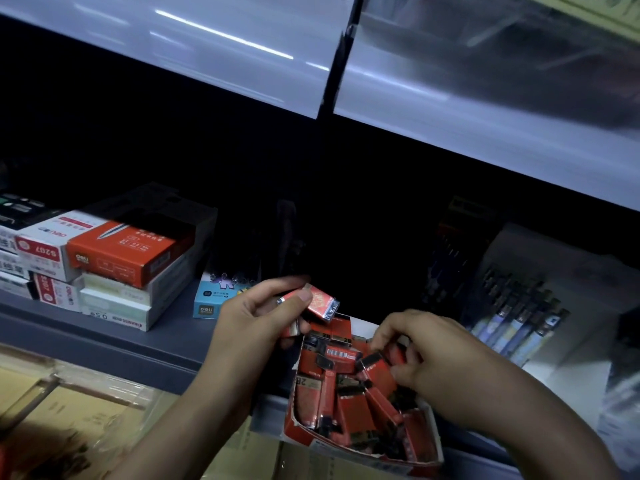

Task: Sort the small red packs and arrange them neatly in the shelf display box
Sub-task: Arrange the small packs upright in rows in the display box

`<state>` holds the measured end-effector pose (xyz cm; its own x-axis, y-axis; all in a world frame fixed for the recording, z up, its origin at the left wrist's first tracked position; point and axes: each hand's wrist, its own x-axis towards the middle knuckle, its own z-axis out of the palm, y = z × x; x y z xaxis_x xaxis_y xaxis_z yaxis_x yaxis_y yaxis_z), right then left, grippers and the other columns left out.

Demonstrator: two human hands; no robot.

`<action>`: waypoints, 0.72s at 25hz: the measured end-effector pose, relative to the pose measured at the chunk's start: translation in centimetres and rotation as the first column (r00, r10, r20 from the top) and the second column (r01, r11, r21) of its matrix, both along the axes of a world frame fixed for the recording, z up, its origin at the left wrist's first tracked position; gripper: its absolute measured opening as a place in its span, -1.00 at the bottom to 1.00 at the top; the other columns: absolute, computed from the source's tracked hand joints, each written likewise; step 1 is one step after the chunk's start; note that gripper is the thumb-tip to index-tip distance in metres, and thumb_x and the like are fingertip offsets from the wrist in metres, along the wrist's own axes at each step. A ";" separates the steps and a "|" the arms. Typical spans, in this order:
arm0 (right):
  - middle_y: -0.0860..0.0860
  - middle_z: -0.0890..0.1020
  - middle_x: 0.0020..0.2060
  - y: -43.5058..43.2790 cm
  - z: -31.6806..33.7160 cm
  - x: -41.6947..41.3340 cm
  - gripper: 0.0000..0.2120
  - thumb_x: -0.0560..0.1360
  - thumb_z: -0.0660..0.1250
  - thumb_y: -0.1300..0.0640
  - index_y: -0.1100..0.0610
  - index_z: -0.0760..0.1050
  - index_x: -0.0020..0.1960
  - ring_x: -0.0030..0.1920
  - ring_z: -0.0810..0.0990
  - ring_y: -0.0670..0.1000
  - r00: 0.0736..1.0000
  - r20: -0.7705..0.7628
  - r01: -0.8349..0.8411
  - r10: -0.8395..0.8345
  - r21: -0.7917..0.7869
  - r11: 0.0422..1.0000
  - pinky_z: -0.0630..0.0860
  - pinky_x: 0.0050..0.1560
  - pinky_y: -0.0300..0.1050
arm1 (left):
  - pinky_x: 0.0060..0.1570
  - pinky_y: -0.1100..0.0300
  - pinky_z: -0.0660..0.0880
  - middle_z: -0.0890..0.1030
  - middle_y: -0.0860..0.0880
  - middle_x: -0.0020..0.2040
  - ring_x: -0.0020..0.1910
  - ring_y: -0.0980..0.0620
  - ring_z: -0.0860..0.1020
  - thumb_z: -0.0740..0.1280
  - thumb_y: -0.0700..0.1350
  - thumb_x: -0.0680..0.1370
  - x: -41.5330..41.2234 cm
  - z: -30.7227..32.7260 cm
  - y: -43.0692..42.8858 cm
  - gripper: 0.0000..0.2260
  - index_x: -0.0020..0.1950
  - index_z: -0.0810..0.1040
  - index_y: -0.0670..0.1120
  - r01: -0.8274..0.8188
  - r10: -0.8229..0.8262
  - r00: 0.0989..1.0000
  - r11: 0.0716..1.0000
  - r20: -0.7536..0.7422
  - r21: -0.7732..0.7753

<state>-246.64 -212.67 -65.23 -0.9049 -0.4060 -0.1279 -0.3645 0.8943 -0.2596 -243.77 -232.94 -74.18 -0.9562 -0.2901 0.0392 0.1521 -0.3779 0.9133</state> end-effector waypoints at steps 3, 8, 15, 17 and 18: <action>-0.07 0.61 -0.16 -0.2 0.3 0.2 -0.69 0.53 0.31 0.34 -0.10 0.55 -0.09 -0.32 0.50 -0.19 1.000 0.020 0.014 -0.013 -0.042 0.999 0.47 -0.28 -0.26 | -0.05 -0.05 0.44 0.65 -0.18 -0.25 -0.16 -0.14 0.54 0.47 -0.10 0.54 -0.1 -0.1 0.0 -0.87 0.06 0.75 0.00 -0.004 0.004 1.000 1.000 0.005 0.001; -0.04 0.66 -0.22 0.3 1.0 0.3 -0.72 0.53 0.36 0.32 -0.07 0.55 -0.15 -0.35 0.57 -0.17 0.999 -0.007 0.042 -0.043 -0.122 0.992 0.56 -0.23 -0.18 | -0.12 0.02 0.46 0.66 -0.15 -0.27 -0.18 -0.11 0.57 0.47 -0.13 0.55 -0.2 -0.2 0.2 -0.87 0.07 0.75 -0.05 -0.013 0.013 1.000 1.000 0.003 0.007; -0.01 0.66 -0.29 0.3 1.8 0.4 -0.82 0.56 0.41 0.23 -0.04 0.58 -0.13 -0.35 0.62 -0.08 0.994 -0.047 0.076 -0.095 -0.298 0.952 0.50 -0.36 -0.22 | -0.17 0.08 0.44 0.66 -0.15 -0.27 -0.20 -0.08 0.54 0.47 -0.12 0.55 -0.2 -0.1 0.1 -0.88 0.06 0.76 -0.02 -0.004 0.004 1.000 1.000 0.008 0.006; -0.01 0.67 -0.28 0.1 1.9 0.3 -0.84 0.57 0.40 0.20 -0.04 0.60 -0.10 -0.32 0.63 -0.07 0.988 -0.100 0.081 -0.119 -0.324 0.943 0.55 -0.30 -0.14 | -0.16 0.07 0.44 0.66 -0.15 -0.26 -0.20 -0.07 0.55 0.47 -0.12 0.55 -0.2 -0.1 0.1 -0.88 0.06 0.76 -0.02 -0.002 0.002 1.000 1.000 0.012 0.002; -0.01 0.67 -0.29 0.0 1.8 0.2 -0.87 0.58 0.40 0.17 -0.04 0.62 -0.08 -0.30 0.64 -0.07 0.983 -0.118 0.091 -0.137 -0.332 0.939 0.56 -0.25 -0.11 | -0.16 0.07 0.44 0.66 -0.15 -0.26 -0.20 -0.07 0.55 0.47 -0.12 0.55 -0.2 -0.1 0.0 -0.88 0.06 0.75 -0.03 -0.003 0.003 1.000 1.000 0.014 -0.001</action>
